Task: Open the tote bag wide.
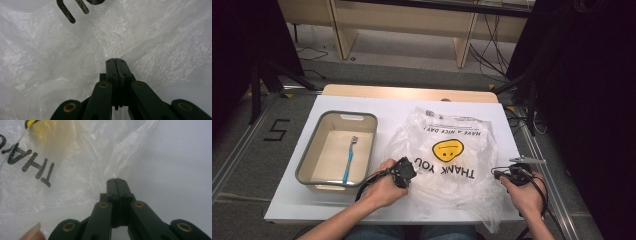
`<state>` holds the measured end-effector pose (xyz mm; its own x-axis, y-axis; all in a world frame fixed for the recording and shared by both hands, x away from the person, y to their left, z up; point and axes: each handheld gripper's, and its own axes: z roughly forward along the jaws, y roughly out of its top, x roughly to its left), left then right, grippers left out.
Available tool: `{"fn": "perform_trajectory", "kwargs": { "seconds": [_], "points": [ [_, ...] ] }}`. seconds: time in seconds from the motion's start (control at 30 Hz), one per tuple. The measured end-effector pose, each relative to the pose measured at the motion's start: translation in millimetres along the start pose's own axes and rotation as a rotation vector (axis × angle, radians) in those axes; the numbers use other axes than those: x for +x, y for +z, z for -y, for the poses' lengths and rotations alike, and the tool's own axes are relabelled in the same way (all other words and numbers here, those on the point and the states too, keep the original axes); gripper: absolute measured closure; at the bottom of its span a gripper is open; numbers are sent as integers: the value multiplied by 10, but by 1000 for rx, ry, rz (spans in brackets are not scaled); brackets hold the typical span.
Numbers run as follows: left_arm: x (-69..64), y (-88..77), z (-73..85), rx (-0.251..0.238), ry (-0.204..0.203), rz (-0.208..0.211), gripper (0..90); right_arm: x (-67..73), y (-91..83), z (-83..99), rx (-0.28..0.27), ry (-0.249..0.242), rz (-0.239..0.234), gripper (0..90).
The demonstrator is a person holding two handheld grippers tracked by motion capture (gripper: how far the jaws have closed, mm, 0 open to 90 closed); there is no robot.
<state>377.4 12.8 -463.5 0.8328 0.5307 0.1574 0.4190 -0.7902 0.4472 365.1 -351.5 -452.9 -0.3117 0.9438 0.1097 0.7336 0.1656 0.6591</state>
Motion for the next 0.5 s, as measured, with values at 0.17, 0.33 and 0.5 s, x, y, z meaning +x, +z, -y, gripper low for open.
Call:
{"fn": "perform_trajectory", "kwargs": {
  "seconds": [0.17, 0.33, 0.5],
  "points": [
    [112, 64, -141, -44, -15, -88, 896, -12, -51, 0, -48, 30, 18, 900],
    [261, 179, -278, -69, -30, -167, 896, -5, -40, 18, -38, 44, 12, 900],
    [361, 256, -339, -96, -53, -214, 895, 20, -23, 34, -16, 40, -8, 900]
  ]
}}
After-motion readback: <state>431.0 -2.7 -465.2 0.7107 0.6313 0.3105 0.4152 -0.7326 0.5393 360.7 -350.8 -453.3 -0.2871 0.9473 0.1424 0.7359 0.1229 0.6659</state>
